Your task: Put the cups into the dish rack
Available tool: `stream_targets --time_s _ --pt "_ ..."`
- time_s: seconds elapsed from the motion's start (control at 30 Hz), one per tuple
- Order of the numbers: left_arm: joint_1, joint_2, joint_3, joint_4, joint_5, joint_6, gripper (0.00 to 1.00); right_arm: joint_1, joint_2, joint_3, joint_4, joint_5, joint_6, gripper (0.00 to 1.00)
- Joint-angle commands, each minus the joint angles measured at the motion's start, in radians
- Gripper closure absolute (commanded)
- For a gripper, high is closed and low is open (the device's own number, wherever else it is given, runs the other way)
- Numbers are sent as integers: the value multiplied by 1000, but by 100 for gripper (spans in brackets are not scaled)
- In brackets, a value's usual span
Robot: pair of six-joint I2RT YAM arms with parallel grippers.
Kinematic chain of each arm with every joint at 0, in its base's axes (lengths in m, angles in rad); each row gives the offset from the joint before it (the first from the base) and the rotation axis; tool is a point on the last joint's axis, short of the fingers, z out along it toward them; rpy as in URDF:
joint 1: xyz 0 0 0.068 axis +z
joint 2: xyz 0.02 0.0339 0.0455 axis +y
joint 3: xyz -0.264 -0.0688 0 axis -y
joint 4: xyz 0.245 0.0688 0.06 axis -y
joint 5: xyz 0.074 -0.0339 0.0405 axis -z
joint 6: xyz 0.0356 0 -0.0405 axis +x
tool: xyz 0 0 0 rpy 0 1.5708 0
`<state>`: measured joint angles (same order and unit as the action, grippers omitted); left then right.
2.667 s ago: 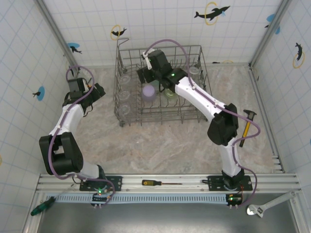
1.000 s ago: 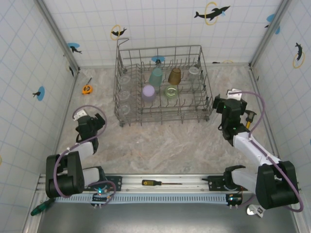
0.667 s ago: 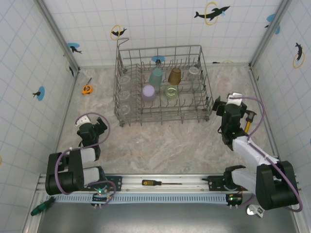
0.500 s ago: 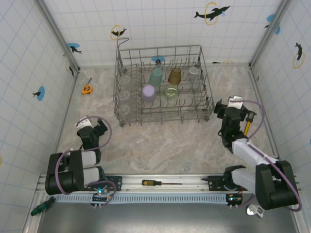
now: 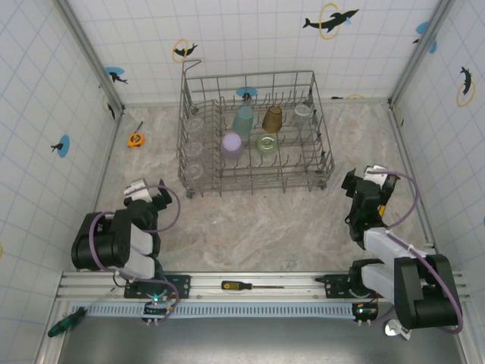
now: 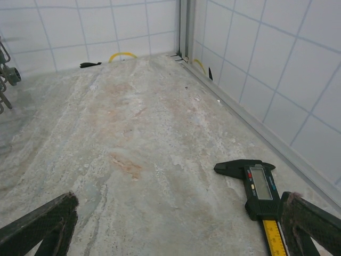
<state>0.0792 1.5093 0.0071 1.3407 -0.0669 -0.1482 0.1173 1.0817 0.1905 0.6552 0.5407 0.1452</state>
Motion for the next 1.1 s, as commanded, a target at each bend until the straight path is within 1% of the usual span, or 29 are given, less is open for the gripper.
stream_targets --time_s 0.0,0.03,0.07,0.1,0.13,0.17,0.23,0.3,0.47,0.53,0.63,0.67,0.7,0.73,0.77,0.83,0.87,0.9,0.93,0.97,1.03,1.07 --pt "-11 -3 -68 45 50 57 2 -10 13 -55 122 3 20 0" --pt "-13 15 -58 64 63 66 2 -14 21 -69 146 3 23 0" --pt "-18 18 -37 40 73 70 2 -18 32 -85 169 1 27 0" --pt "-19 8 -13 -38 75 80 2 -24 47 -101 196 2 36 0" --pt "-19 4 -5 -69 73 80 3 -28 60 -116 224 1 42 0" --pt "-20 14 -10 -35 72 82 2 -31 83 -131 257 -2 44 0" --pt "-19 5 -7 -60 73 81 2 -33 121 -152 308 -4 41 0" --pt "-19 8 -8 -49 72 81 2 -34 157 -168 350 -6 27 0" --pt "-19 9 -7 -54 73 79 2 -48 214 -201 426 -22 47 0" --pt "-19 8 -7 -52 73 80 2 -49 245 -237 504 -36 45 0" --pt "-19 8 -7 -53 73 80 2 -48 321 -294 687 -47 36 0" --pt "-19 9 -7 -54 73 79 2 -48 337 -298 723 -60 24 0" --pt "-19 9 -7 -53 73 78 2 -48 332 -289 699 -88 17 0" --pt "-19 9 -7 -54 73 79 2 -48 317 -269 632 -125 10 0" --pt "-20 9 -7 -54 73 79 2 -49 330 -257 621 -157 -4 0" --pt "-19 9 -7 -54 73 78 2 -48 400 -253 668 -244 -39 0" --pt "-19 9 -7 -55 73 78 2 -39 477 -260 802 -240 -64 0" --pt "-19 9 -7 -55 73 79 2 -27 473 -265 819 -234 -77 0" --pt "-19 9 -7 -55 74 78 2 -24 421 -244 692 -233 -68 0" --pt "-20 9 -7 -56 73 79 2 -24 419 -228 646 -220 -62 0" --pt "-19 8 -7 -55 74 79 2 -23 466 -236 749 -185 -65 0" --pt "-19 9 -7 -55 73 79 2 -21 449 -227 702 -169 -55 0"
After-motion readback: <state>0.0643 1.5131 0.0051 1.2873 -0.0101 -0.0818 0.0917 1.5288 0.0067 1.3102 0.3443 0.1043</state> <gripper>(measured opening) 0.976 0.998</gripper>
